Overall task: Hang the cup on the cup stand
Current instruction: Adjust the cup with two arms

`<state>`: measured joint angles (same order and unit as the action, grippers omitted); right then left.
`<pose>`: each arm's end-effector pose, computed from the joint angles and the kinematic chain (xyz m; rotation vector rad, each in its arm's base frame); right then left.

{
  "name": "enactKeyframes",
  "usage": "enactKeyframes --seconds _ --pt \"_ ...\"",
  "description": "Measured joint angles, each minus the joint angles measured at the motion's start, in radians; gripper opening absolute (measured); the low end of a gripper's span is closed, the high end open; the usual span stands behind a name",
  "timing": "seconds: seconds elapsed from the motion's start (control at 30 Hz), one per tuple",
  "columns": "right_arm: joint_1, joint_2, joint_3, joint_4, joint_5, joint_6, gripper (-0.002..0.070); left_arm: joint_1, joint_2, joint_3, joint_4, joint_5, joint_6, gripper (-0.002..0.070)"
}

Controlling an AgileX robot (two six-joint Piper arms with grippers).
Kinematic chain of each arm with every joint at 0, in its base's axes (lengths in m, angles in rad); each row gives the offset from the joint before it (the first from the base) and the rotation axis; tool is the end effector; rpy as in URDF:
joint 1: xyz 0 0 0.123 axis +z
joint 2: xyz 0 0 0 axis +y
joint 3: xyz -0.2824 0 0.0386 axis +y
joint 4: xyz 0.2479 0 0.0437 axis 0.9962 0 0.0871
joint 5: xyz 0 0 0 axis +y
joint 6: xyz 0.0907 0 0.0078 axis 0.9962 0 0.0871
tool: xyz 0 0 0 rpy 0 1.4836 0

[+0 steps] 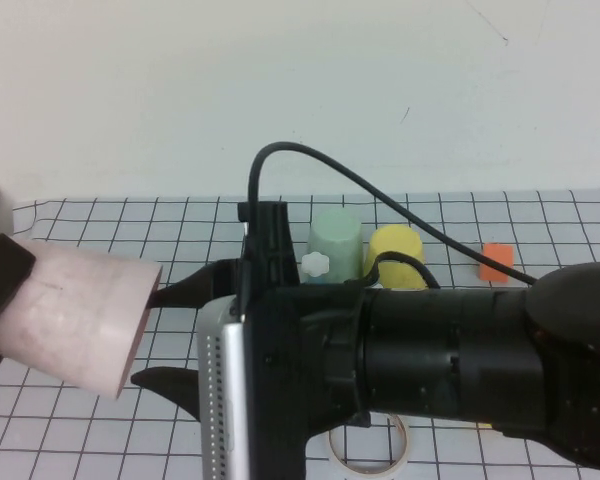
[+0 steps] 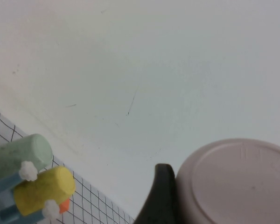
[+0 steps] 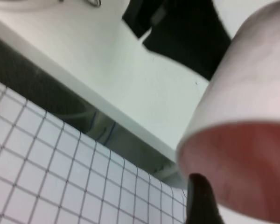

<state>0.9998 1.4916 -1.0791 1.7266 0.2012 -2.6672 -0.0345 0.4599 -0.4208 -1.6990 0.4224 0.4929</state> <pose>0.1719 0.3010 0.3224 -1.6105 0.9400 0.2283 0.0948 -0.0404 0.3257 -0.5708 1.5165 -1.2990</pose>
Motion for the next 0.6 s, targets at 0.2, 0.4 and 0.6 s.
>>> enactKeyframes --seconds 0.2,0.4,0.6 --pt "0.0 -0.018 0.021 0.0 0.011 0.076 0.0373 0.0 0.0 -0.02 0.0 -0.024 0.054 0.0556" --pt "0.0 -0.05 0.081 0.0 -0.03 0.095 0.0337 0.0 0.0 -0.092 -0.004 -0.059 0.222 0.0556" --pt "0.0 -0.108 0.121 0.0 -0.117 0.162 0.0254 0.0 0.0 -0.121 -0.007 -0.082 0.331 0.0556"
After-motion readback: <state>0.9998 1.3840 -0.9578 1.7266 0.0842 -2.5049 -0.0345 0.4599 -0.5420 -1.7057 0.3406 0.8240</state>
